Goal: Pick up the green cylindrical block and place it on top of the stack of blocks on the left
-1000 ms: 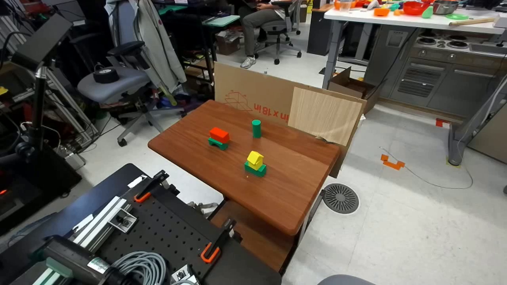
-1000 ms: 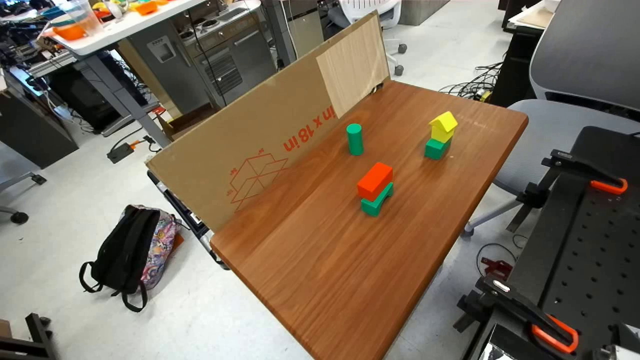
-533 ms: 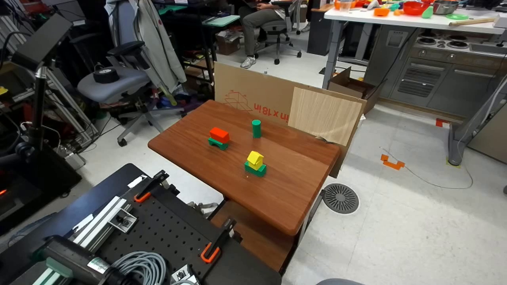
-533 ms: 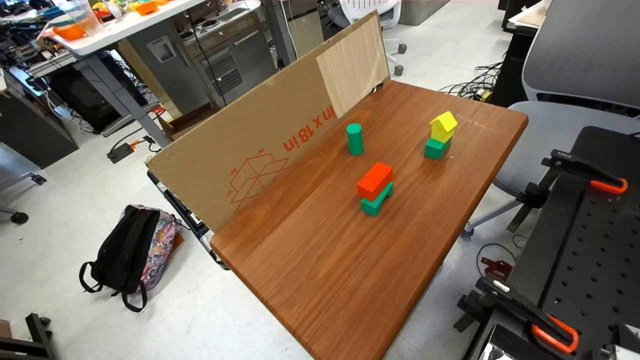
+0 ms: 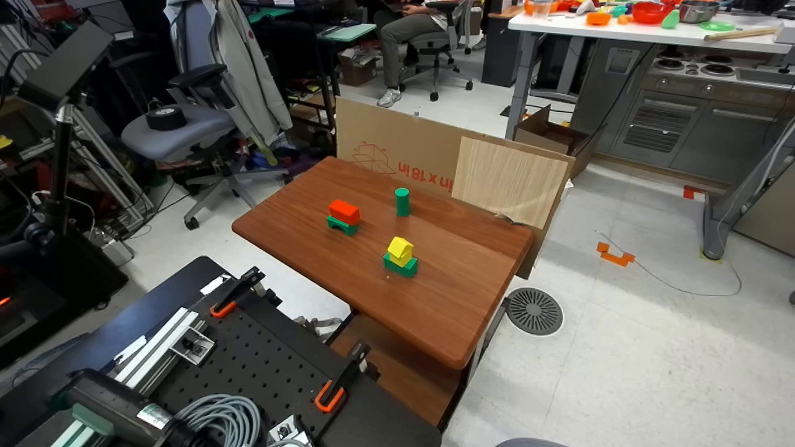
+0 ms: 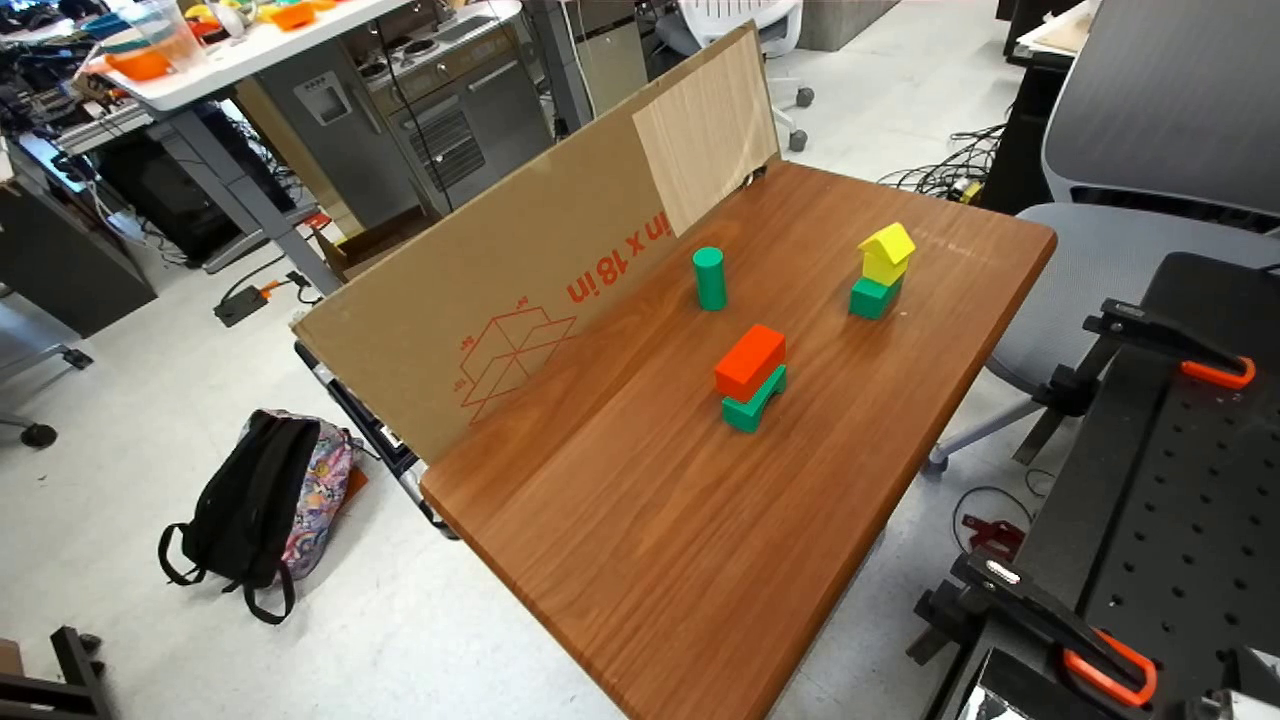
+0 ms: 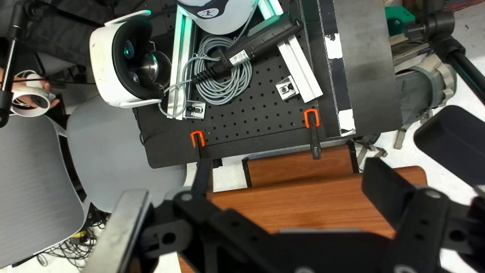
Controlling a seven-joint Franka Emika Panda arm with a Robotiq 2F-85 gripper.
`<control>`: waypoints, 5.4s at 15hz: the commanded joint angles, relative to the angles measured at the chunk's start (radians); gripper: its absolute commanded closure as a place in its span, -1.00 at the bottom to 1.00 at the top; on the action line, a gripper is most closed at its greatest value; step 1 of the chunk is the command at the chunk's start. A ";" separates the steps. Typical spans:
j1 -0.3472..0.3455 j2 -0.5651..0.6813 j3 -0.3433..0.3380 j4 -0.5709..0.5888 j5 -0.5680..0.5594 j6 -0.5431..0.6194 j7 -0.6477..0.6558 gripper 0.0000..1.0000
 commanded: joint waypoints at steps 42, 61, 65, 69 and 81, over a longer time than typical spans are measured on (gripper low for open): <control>0.019 0.005 -0.013 0.002 -0.006 -0.002 0.009 -1.00; 0.016 0.058 -0.069 -0.113 -0.021 0.230 -0.101 -1.00; 0.010 0.160 -0.139 -0.221 -0.043 0.476 -0.204 -1.00; -0.006 0.392 -0.242 -0.247 -0.048 0.718 -0.383 -1.00; -0.018 0.918 -0.315 0.045 -0.017 1.014 -0.542 -1.00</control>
